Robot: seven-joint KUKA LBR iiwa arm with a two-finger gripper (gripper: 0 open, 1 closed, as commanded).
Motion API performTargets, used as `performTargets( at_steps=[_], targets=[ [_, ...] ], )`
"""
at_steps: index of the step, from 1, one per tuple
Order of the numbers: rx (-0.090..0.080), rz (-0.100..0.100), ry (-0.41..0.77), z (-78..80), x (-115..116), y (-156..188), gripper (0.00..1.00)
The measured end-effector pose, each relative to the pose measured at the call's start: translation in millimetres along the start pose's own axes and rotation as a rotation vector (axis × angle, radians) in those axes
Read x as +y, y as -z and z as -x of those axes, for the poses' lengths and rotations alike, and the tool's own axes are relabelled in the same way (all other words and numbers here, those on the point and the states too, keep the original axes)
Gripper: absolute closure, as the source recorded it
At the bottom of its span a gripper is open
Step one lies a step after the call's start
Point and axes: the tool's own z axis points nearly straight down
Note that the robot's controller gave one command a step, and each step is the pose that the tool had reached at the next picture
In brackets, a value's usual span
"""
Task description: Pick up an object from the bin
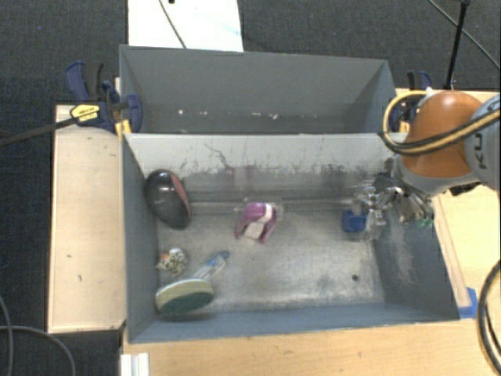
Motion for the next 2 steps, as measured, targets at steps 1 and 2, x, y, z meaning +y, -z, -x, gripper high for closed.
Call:
performTargets(
  at_steps=[1,2],
  targets=[
    [-0.002,-0.001,0.019,-21.0,10,114,1.00],
    [-0.006,-0.002,0.024,-23.9,9,279,1.00]
  ],
)
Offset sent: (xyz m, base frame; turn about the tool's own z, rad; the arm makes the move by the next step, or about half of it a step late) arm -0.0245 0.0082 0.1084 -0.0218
